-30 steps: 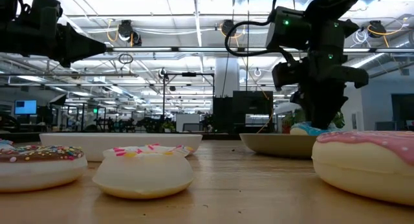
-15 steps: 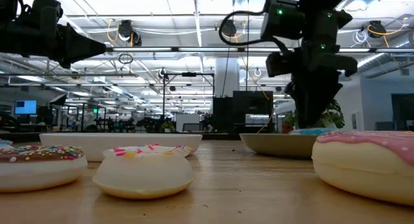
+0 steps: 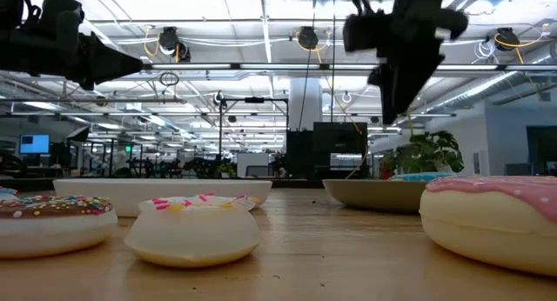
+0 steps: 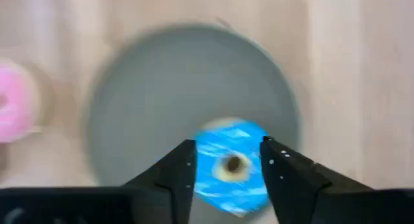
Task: Pick & Place donuts
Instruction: Put the big black donut on the gray plate
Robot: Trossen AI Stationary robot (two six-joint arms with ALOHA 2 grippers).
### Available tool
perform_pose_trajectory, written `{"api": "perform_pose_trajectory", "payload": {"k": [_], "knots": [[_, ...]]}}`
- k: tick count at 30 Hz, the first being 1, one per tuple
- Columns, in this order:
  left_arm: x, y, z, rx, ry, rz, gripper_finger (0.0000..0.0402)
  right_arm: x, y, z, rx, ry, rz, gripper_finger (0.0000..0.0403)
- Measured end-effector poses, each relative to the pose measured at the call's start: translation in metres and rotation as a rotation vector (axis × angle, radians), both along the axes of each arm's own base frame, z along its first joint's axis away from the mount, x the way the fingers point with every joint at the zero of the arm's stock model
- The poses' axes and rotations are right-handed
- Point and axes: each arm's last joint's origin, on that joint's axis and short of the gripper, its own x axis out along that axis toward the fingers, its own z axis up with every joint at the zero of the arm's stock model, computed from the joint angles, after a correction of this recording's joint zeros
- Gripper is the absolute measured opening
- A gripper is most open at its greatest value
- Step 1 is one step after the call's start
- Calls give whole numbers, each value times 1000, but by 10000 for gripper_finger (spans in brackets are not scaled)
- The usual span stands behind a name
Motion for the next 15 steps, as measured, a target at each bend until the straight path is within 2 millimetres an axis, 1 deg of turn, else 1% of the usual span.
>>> {"api": "perform_pose_trajectory", "payload": {"k": [4,6,8,12,15], "knots": [[0,0,0,-1,0,0,51,1,46,24,-55,-96,104,75],[0,0,1,7,-3,1,51,-2,66,30,-73,-125,137,33],[0,0,2,10,-15,2,51,-7,80,31,-84,-132,176,9],[0,0,2,11,-18,3,51,-17,102,30,-152,-161,189,20],[0,0,2,28,-10,5,51,-20,114,20,-146,-187,209,23]]}}
